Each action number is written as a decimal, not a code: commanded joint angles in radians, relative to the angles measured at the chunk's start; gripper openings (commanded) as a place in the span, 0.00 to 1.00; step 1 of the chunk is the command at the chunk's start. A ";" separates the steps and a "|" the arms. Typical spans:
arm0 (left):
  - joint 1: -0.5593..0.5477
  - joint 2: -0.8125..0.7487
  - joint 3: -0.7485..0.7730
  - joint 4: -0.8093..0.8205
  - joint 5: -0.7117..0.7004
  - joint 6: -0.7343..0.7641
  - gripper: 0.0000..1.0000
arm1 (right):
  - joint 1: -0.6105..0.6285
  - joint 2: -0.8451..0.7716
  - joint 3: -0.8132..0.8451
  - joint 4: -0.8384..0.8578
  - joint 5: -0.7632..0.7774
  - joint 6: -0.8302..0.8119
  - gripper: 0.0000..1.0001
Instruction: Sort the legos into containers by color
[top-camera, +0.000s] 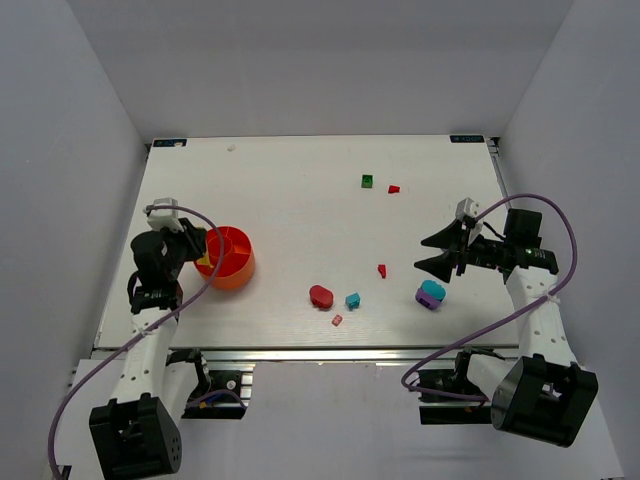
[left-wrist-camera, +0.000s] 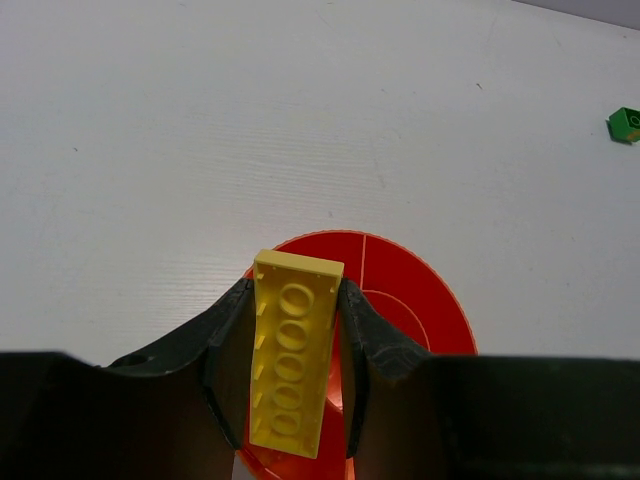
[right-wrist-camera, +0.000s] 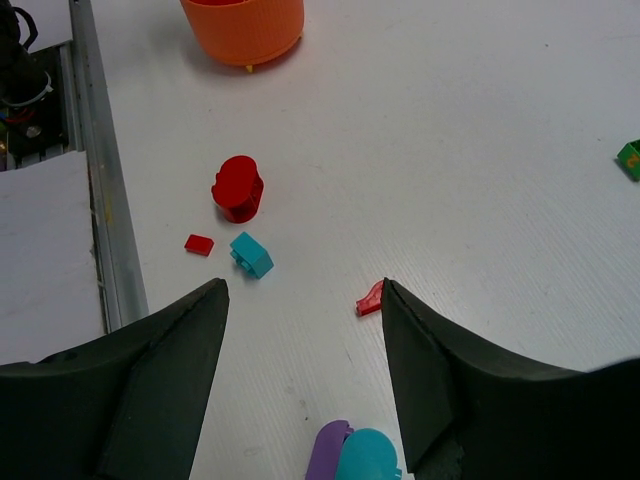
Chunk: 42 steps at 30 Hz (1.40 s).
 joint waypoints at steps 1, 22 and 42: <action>0.023 0.016 -0.014 0.054 0.085 0.010 0.05 | -0.009 0.002 0.045 -0.032 -0.044 -0.038 0.68; 0.091 -0.003 -0.095 0.160 0.191 0.005 0.14 | -0.032 0.010 0.067 -0.127 -0.093 -0.124 0.69; 0.100 -0.056 -0.094 0.129 0.168 -0.004 0.72 | -0.040 0.024 0.076 -0.159 -0.104 -0.151 0.69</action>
